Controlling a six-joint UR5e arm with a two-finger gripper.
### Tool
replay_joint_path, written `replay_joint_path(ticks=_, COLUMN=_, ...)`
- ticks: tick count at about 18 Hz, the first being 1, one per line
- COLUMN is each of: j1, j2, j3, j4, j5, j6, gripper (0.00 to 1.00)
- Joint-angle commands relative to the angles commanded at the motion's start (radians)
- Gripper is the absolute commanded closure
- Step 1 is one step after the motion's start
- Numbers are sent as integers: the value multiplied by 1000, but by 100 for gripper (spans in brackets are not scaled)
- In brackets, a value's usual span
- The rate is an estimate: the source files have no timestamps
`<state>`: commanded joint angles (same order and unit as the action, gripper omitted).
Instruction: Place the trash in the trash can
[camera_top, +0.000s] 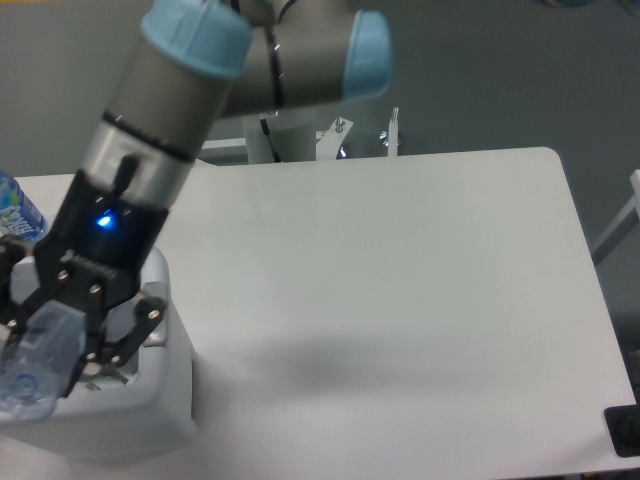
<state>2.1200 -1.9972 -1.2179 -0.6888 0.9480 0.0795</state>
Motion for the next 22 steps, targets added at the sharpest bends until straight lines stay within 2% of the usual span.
replay_joint_path(ticks=1, j1=0, j2=3, j3=-9, j4=0, j5=0, j6=47, gripper=0)
replay_joint_path(ticks=5, j1=8, j2=28, j3=-15, j4=0, j5=2, j6=80, gripper=0)
replay_joint_path(ticks=9, j1=84, j2=63, j3=-14, j4=-5, j5=26, j6=88, gripper=0)
replay_joint_path(ticks=13, j1=169, j2=109, j3=-9, j4=-21, j5=196, j6=115, gripper=0)
replay_joint_path(ticks=15, j1=199, j2=129, j3=-14, j4=-66, j5=254, j6=189, gripper=0)
replay_joint_path(ticks=17, j1=209, j2=143, j3=-20, j4=-125, j5=300, j6=325, gripper=0)
replay_joint_path(ticks=20, j1=216, j2=166, j3=-43, j4=-225, j5=450, j6=507, gripper=0)
replay_joint_path(ticks=22, j1=216, j2=176, j3=-63, j4=-255, j5=514, j6=601, gripper=0)
